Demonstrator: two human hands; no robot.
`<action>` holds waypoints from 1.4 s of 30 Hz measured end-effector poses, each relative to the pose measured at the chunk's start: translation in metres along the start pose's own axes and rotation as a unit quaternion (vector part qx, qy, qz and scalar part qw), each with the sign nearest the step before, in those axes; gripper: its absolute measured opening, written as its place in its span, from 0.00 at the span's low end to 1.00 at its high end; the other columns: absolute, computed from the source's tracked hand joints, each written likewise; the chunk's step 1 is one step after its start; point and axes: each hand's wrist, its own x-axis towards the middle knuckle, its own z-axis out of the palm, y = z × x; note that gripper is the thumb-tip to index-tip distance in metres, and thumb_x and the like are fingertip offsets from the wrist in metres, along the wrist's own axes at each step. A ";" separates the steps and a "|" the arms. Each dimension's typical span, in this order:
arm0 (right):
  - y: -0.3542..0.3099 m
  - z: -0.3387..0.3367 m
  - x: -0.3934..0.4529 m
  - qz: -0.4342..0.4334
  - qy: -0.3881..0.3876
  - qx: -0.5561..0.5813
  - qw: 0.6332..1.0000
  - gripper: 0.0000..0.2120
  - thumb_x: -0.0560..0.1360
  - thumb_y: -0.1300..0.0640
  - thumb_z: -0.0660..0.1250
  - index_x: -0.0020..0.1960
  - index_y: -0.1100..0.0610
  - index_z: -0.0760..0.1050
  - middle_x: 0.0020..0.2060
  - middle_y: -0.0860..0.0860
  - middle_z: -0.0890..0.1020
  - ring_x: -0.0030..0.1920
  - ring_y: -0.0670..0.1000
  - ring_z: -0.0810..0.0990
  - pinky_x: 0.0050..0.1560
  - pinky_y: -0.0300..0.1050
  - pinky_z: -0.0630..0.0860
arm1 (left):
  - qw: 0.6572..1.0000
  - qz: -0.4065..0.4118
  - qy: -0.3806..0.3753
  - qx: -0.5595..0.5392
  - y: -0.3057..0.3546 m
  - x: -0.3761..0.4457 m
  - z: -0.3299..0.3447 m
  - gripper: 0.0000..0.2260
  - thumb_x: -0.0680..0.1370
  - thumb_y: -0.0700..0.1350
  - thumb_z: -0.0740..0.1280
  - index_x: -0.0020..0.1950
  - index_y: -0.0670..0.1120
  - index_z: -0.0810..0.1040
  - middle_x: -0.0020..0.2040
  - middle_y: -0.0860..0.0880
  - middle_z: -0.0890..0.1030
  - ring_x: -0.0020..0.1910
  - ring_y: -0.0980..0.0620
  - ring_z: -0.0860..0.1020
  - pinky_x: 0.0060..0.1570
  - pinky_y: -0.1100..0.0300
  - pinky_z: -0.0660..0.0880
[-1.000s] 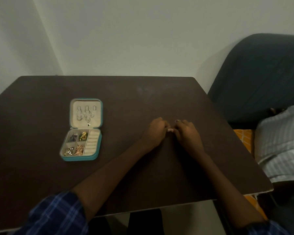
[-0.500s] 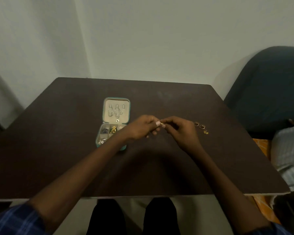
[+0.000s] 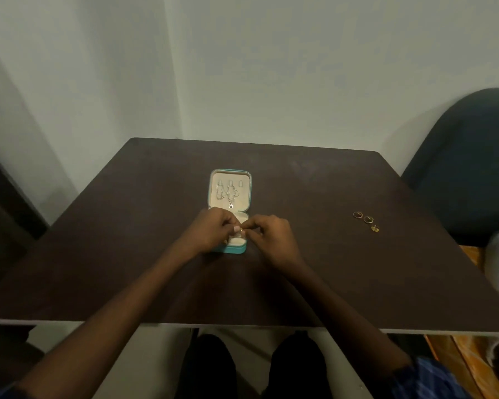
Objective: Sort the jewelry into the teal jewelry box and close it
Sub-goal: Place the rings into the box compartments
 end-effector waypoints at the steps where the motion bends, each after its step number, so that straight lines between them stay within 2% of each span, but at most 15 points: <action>1: 0.000 0.003 0.000 0.004 -0.008 -0.004 1.000 0.07 0.74 0.57 0.68 0.51 0.54 0.82 0.47 0.49 0.85 0.44 0.42 0.80 0.42 0.37 0.79 | 1.000 0.001 0.000 0.018 -0.001 -0.002 0.000 0.05 0.76 0.43 0.67 0.46 0.45 0.83 0.42 0.51 0.81 0.41 0.56 0.76 0.34 0.70 0.67; 3: 0.001 0.008 0.000 0.016 -0.023 -0.015 0.999 0.06 0.74 0.57 0.68 0.50 0.53 0.82 0.46 0.49 0.85 0.45 0.45 0.81 0.44 0.45 0.80 | 0.999 0.010 0.000 0.042 -0.004 -0.005 0.002 0.05 0.76 0.43 0.67 0.46 0.45 0.83 0.43 0.50 0.80 0.42 0.56 0.75 0.34 0.70 0.66; 6: 0.002 0.015 0.000 0.030 -0.039 -0.037 0.998 0.05 0.73 0.55 0.68 0.47 0.50 0.82 0.44 0.48 0.84 0.46 0.47 0.79 0.44 0.50 0.79 | 0.998 0.017 -0.003 0.062 -0.006 -0.009 0.006 0.05 0.76 0.42 0.67 0.45 0.44 0.82 0.45 0.48 0.81 0.41 0.56 0.74 0.33 0.70 0.65; 8: 0.001 0.015 0.001 0.033 -0.045 -0.042 0.998 0.05 0.72 0.54 0.69 0.47 0.49 0.82 0.44 0.47 0.83 0.47 0.48 0.77 0.45 0.50 0.78 | 0.998 0.016 -0.002 0.065 -0.007 -0.010 0.008 0.05 0.76 0.42 0.67 0.45 0.44 0.81 0.45 0.47 0.82 0.41 0.56 0.75 0.34 0.69 0.65; 13: -0.003 0.010 0.004 0.015 -0.049 -0.053 0.997 0.07 0.72 0.55 0.70 0.49 0.54 0.83 0.47 0.50 0.81 0.45 0.46 0.75 0.43 0.41 0.72 | 0.997 0.014 0.010 0.074 -0.005 -0.009 0.011 0.04 0.76 0.41 0.67 0.44 0.43 0.81 0.45 0.46 0.82 0.43 0.54 0.77 0.40 0.63 0.71; 18: -0.004 0.009 0.006 0.004 -0.062 -0.062 0.996 0.08 0.73 0.56 0.70 0.51 0.55 0.83 0.47 0.53 0.81 0.46 0.49 0.76 0.43 0.45 0.75 | 0.997 0.015 0.010 0.076 -0.003 -0.008 0.011 0.02 0.75 0.40 0.68 0.45 0.43 0.80 0.47 0.45 0.82 0.47 0.50 0.79 0.46 0.58 0.75; 21: -0.004 0.000 0.005 -0.009 -0.068 -0.062 0.996 0.10 0.75 0.59 0.67 0.54 0.57 0.82 0.48 0.55 0.80 0.48 0.52 0.77 0.48 0.48 0.76 | 0.998 0.019 0.021 0.063 -0.001 -0.006 0.013 0.04 0.74 0.40 0.68 0.48 0.43 0.79 0.50 0.46 0.81 0.50 0.51 0.77 0.44 0.62 0.73; 25: 0.024 -0.027 -0.008 0.037 0.012 -0.044 0.998 0.09 0.76 0.58 0.65 0.54 0.56 0.81 0.48 0.50 0.81 0.48 0.44 0.74 0.51 0.41 0.72 | 0.994 0.023 0.095 0.043 0.011 -0.001 0.022 0.06 0.74 0.41 0.66 0.49 0.45 0.79 0.48 0.46 0.82 0.49 0.48 0.78 0.43 0.62 0.69; 27: 0.052 -0.048 -0.018 0.077 0.066 -0.040 0.994 0.08 0.75 0.59 0.67 0.51 0.58 0.82 0.46 0.51 0.82 0.46 0.47 0.76 0.48 0.37 0.68 | 0.993 0.046 0.107 0.025 0.024 0.003 0.031 0.03 0.74 0.43 0.67 0.47 0.46 0.78 0.42 0.49 0.81 0.44 0.52 0.77 0.44 0.60 0.71; 30: 0.094 -0.083 -0.034 0.135 0.128 -0.050 0.981 0.06 0.74 0.62 0.68 0.49 0.60 0.82 0.45 0.55 0.83 0.46 0.52 0.79 0.46 0.37 0.67 | 0.993 0.082 0.082 -0.001 0.049 0.016 0.052 0.02 0.74 0.44 0.68 0.45 0.48 0.77 0.39 0.51 0.79 0.39 0.55 0.76 0.43 0.59 0.72; 33: 0.131 -0.115 -0.048 0.185 0.162 -0.092 0.965 0.09 0.75 0.61 0.66 0.54 0.59 0.80 0.50 0.55 0.81 0.47 0.47 0.75 0.48 0.36 0.66 | 0.994 0.106 0.041 0.005 0.076 0.031 0.079 0.02 0.74 0.45 0.69 0.46 0.48 0.78 0.39 0.51 0.79 0.40 0.54 0.76 0.43 0.60 0.71; 35: 0.152 -0.126 -0.048 0.191 0.171 -0.134 0.957 0.13 0.75 0.61 0.66 0.58 0.60 0.78 0.53 0.58 0.80 0.52 0.53 0.76 0.50 0.39 0.66 | 0.993 0.117 0.022 0.010 0.089 0.037 0.095 0.04 0.74 0.45 0.69 0.46 0.47 0.79 0.41 0.49 0.80 0.42 0.52 0.77 0.44 0.61 0.69; 37: 0.168 -0.135 -0.044 0.215 0.145 -0.149 0.954 0.19 0.76 0.59 0.65 0.65 0.62 0.72 0.62 0.62 0.74 0.64 0.60 0.71 0.61 0.44 0.66 | 0.992 0.128 0.004 0.010 0.104 0.045 0.110 0.05 0.74 0.45 0.69 0.47 0.45 0.79 0.42 0.47 0.81 0.43 0.50 0.77 0.44 0.61 0.69; 39: 0.174 -0.133 -0.037 0.241 0.092 -0.138 0.956 0.26 0.78 0.54 0.62 0.73 0.59 0.62 0.73 0.61 0.60 0.74 0.61 0.57 0.71 0.50 0.58 | 0.992 0.129 -0.013 0.011 0.114 0.050 0.120 0.05 0.74 0.45 0.69 0.48 0.46 0.79 0.43 0.48 0.80 0.43 0.52 0.76 0.45 0.61 0.70; 42: 0.179 -0.123 -0.025 0.232 0.014 -0.168 0.958 0.30 0.79 0.46 0.57 0.76 0.56 0.51 0.76 0.60 0.48 0.76 0.61 0.46 0.73 0.55 0.49 | 0.991 0.132 -0.017 0.018 0.122 0.055 0.128 0.05 0.75 0.46 0.68 0.48 0.46 0.79 0.43 0.49 0.80 0.42 0.55 0.74 0.44 0.63 0.69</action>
